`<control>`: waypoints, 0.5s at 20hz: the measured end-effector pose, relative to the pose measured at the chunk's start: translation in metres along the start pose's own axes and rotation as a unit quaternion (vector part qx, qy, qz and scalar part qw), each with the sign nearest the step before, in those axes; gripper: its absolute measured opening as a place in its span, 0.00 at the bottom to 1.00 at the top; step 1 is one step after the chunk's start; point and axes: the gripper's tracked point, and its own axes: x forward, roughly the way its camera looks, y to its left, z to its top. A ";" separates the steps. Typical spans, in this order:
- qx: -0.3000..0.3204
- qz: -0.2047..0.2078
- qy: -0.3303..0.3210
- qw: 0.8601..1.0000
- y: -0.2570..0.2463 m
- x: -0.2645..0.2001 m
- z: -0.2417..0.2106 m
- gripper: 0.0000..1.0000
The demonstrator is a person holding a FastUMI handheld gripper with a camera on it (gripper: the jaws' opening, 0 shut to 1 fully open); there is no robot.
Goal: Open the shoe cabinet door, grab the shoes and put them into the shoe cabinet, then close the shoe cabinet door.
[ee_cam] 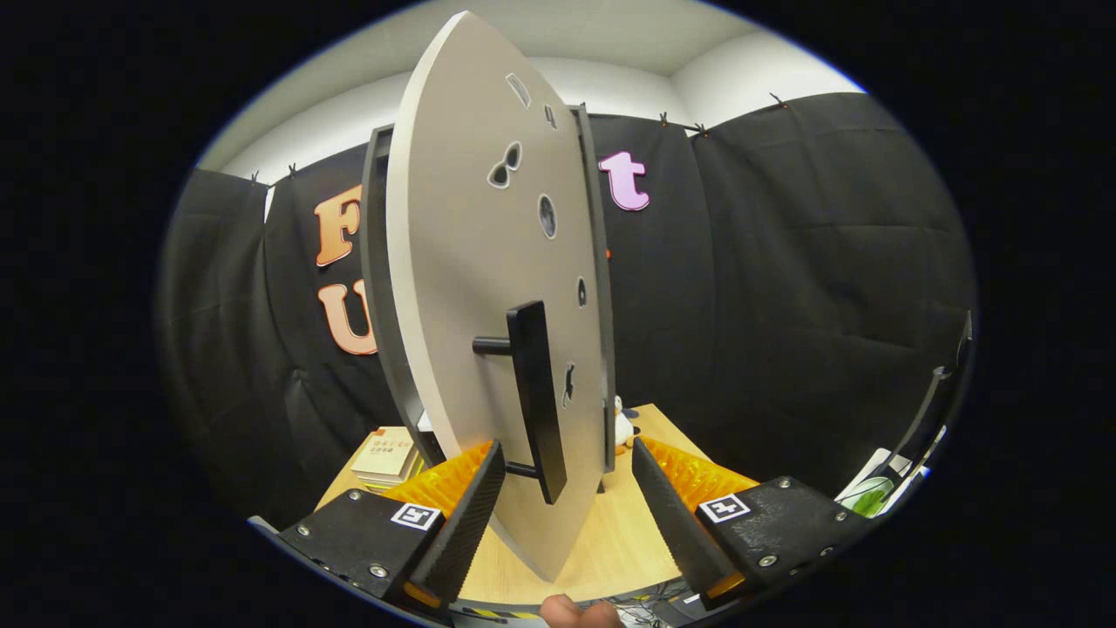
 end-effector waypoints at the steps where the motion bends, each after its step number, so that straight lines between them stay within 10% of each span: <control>1: -0.001 0.007 -0.002 1.000 0.011 0.001 0.003 0.92; 10: -0.053 0.094 -0.001 0.994 0.135 0.052 0.003 0.94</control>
